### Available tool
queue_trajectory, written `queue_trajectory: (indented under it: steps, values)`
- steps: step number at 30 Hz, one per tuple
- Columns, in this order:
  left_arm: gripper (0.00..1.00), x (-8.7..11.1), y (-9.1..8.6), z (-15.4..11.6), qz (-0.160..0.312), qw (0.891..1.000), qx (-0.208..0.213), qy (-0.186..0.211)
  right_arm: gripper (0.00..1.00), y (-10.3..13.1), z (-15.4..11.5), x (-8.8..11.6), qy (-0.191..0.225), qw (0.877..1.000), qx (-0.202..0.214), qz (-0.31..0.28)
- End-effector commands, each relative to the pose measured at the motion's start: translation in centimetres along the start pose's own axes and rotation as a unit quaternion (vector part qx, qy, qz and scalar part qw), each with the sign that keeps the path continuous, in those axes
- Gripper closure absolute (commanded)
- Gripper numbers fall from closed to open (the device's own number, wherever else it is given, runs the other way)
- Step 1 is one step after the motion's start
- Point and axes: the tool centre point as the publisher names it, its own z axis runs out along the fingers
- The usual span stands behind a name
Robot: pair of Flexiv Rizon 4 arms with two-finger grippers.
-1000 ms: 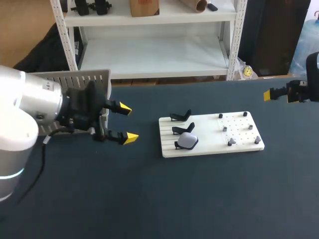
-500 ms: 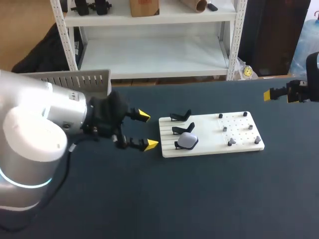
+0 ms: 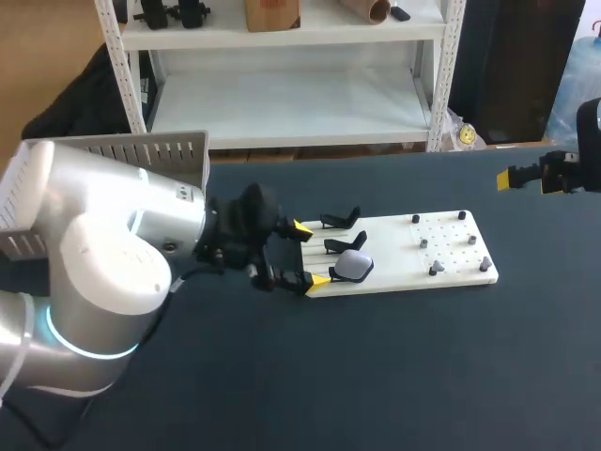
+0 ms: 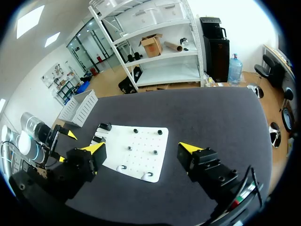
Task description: Pick up each earbud case from the left stands, insert the matching earbuds, close the lid, and place the case in the box.
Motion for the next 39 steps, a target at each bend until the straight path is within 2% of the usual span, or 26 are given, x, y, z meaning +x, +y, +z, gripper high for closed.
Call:
queue_trajectory:
  steps: [1, 20, 29, 33, 35, 39]
  values:
    - [0.0, 0.1, 0.6, 2.4, 0.0, 1.0, -0.001, 0.004, 0.0, 0.0, 0.0, 0.0, 0.0, 1.0, 0.0, 0.0]
    - [0.0, 0.6, 2.0, 5.7, -0.003, 1.0, 0.021, 0.014, 0.0, 0.0, 0.0, 0.0, 0.0, 1.0, 0.0, 0.0]
    - [0.0, 0.5, 1.7, 6.9, -0.011, 0.999, 0.03, 0.009, 0.0, 0.0, 0.0, 0.0, 0.0, 1.0, 0.0, 0.0]
    - [0.05, 0.7, 1.7, 7.1, -0.014, 0.999, 0.031, 0.008, 0.0, 0.0, 0.0, 0.0, 0.0, 1.0, 0.0, 0.0]
    - [0.14, 0.8, 1.7, 7.1, -0.019, 0.999, 0.03, 0.007, 0.0, 0.0, 0.0, 0.0, 0.0, 1.0, 0.0, 0.0]
    - [0.16, 0.9, 1.7, 7.1, -0.024, 0.999, 0.031, 0.005, 0.0, 0.0, 0.0, 0.0, 0.0, 1.0, 0.0, 0.0]
